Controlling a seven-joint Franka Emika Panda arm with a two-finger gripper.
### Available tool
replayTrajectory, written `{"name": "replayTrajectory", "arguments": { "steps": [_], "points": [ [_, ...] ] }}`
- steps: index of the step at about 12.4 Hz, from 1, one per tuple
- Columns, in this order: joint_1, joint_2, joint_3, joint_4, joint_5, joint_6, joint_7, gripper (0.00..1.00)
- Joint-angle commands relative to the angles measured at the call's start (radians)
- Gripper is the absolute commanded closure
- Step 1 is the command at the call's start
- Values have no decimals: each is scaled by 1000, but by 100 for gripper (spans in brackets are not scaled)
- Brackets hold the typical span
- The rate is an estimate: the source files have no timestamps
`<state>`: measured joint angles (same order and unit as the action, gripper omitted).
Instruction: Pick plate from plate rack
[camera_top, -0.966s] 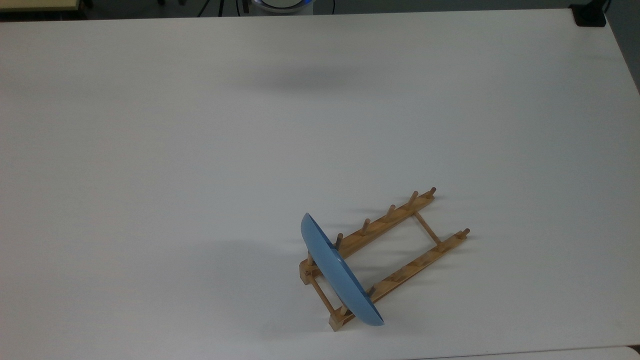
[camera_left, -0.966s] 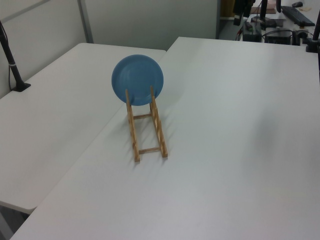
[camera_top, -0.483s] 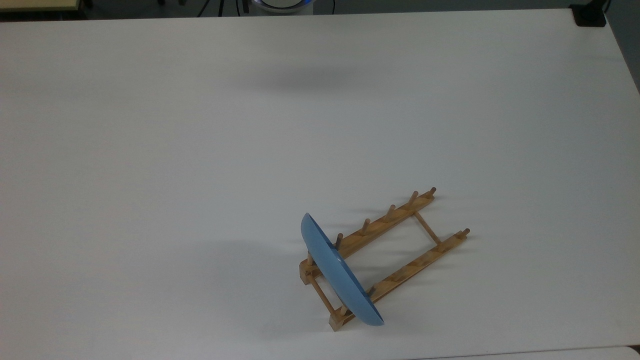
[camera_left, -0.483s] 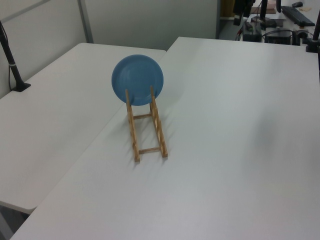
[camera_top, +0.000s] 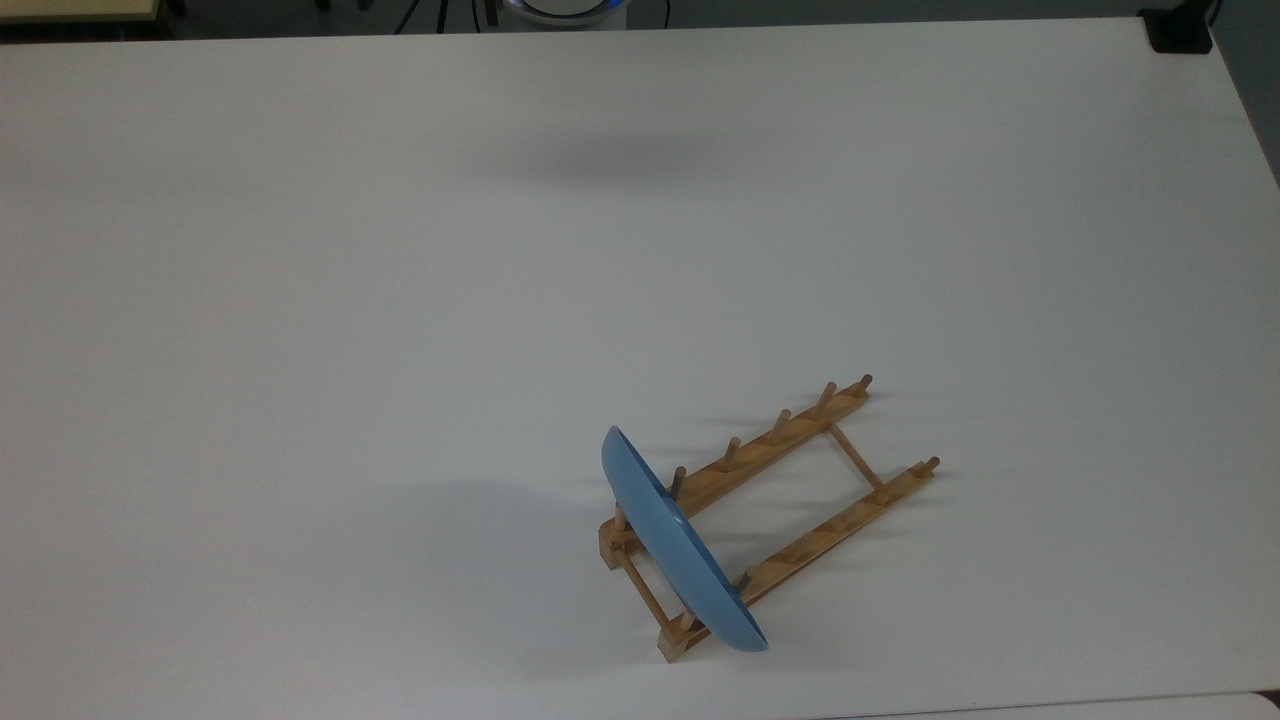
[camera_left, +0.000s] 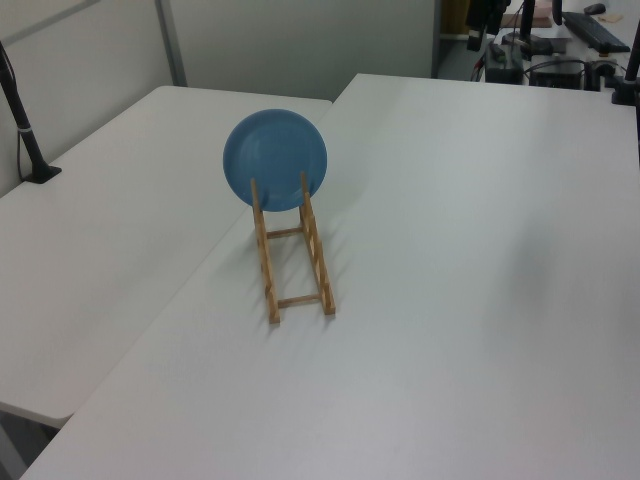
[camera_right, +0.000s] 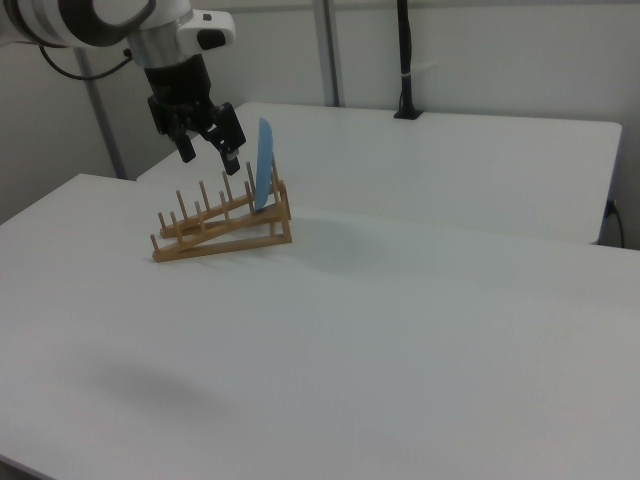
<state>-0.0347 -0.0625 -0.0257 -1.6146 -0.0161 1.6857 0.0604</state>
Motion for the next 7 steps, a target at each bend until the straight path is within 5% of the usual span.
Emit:
{"name": "replayTrajectory", "arguments": {
  "steps": [1, 4, 7],
  "points": [
    [3, -11, -5, -16, 21, 2, -16, 0],
    [3, -7, -5, -16, 21, 6, -30, 0],
    [-2, 3, -5, -17, 19, 5, -224, 0]
  ]
}}
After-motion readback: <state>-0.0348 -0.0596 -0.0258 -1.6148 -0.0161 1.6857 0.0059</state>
